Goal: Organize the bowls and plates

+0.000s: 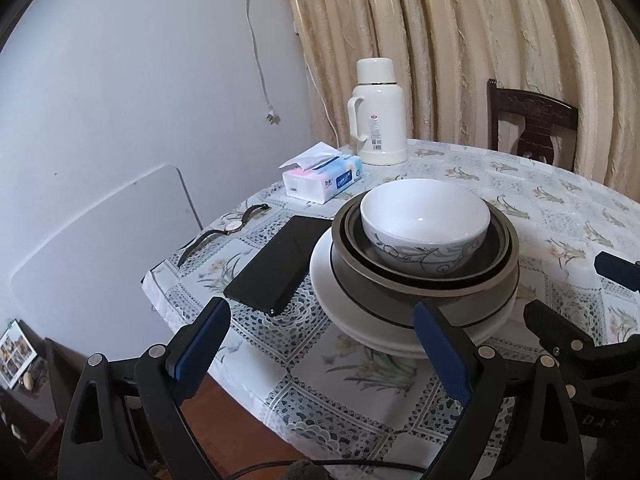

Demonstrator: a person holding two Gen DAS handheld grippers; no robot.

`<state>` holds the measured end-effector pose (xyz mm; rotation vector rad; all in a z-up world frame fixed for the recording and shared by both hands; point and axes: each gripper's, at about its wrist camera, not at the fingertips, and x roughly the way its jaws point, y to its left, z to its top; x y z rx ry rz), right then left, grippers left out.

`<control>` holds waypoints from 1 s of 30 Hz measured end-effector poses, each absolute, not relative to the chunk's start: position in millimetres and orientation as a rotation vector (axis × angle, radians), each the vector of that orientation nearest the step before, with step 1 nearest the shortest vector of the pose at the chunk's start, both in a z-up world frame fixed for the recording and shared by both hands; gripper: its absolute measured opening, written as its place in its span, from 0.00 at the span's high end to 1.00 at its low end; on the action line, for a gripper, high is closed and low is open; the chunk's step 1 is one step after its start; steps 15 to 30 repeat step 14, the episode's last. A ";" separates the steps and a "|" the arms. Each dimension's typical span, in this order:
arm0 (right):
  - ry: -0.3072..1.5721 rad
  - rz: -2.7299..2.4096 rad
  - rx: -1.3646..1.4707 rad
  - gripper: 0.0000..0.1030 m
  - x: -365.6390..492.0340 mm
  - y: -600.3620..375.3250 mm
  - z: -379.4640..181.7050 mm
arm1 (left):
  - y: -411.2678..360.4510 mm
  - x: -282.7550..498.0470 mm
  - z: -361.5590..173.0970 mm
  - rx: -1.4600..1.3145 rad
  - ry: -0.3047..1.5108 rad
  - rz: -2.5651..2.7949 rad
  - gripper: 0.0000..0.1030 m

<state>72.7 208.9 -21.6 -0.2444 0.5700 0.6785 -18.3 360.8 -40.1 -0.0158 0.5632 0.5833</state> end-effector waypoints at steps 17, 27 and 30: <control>0.603 0.753 -0.243 0.00 70.9 217.7 -24.7 | 369.2 -16.5 -45.8 -0.019 0.578 0.593 0.09; 0.603 0.753 -0.243 0.00 70.9 217.7 -24.7 | 369.2 -16.5 -45.8 -0.019 0.578 0.593 0.09; 0.603 0.753 -0.243 0.00 70.9 217.7 -24.7 | 369.2 -16.5 -45.8 -0.019 0.578 0.593 0.09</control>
